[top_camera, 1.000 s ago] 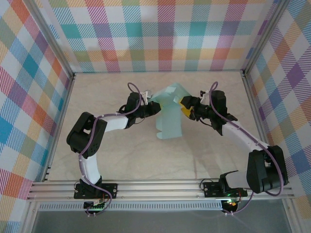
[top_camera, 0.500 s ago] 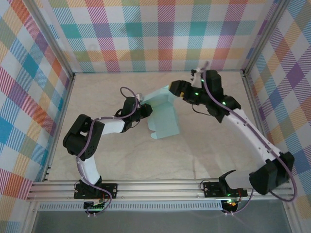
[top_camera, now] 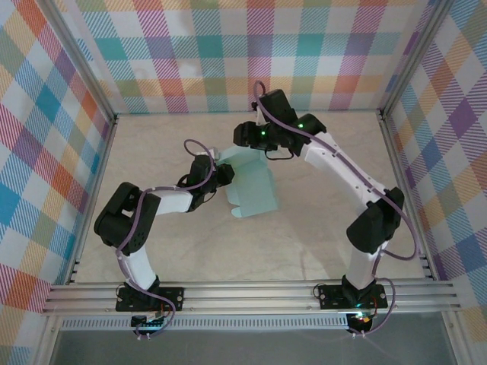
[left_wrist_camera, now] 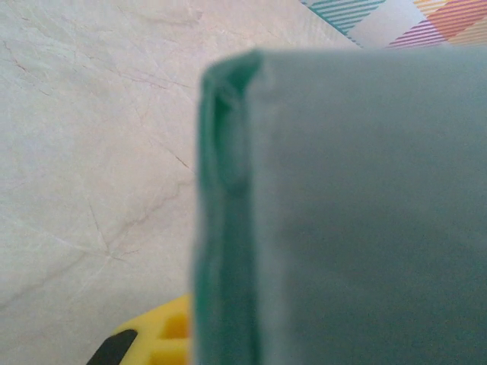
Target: Fold the paper box
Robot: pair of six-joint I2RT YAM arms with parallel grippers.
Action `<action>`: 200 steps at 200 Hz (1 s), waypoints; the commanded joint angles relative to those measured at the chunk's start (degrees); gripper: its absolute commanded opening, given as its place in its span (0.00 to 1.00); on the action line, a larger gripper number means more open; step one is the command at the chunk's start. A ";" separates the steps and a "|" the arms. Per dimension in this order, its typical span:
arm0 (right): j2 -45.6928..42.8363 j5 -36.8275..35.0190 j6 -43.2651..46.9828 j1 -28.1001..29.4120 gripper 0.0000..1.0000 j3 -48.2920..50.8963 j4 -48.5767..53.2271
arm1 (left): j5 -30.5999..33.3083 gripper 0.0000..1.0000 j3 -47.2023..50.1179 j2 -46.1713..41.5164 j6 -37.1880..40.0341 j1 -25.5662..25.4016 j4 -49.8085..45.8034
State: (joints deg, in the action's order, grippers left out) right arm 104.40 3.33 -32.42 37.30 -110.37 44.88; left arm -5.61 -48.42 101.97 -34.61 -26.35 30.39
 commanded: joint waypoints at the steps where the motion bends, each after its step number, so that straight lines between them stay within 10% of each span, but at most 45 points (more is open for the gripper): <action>1: 0.74 -2.65 0.96 0.05 0.51 -2.77 6.61 | 0.76 0.00 0.55 -2.14 1.15 0.42 2.49; 200: 10.83 -3.77 0.60 -0.03 0.07 -14.15 15.58 | -1.14 0.00 1.12 -2.32 2.29 0.19 3.72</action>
State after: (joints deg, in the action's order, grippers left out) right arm 114.76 -0.23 -31.38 37.30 -122.72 58.59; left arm -6.31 -48.01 101.82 -33.36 -26.35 31.68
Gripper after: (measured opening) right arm 0.111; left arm 0.090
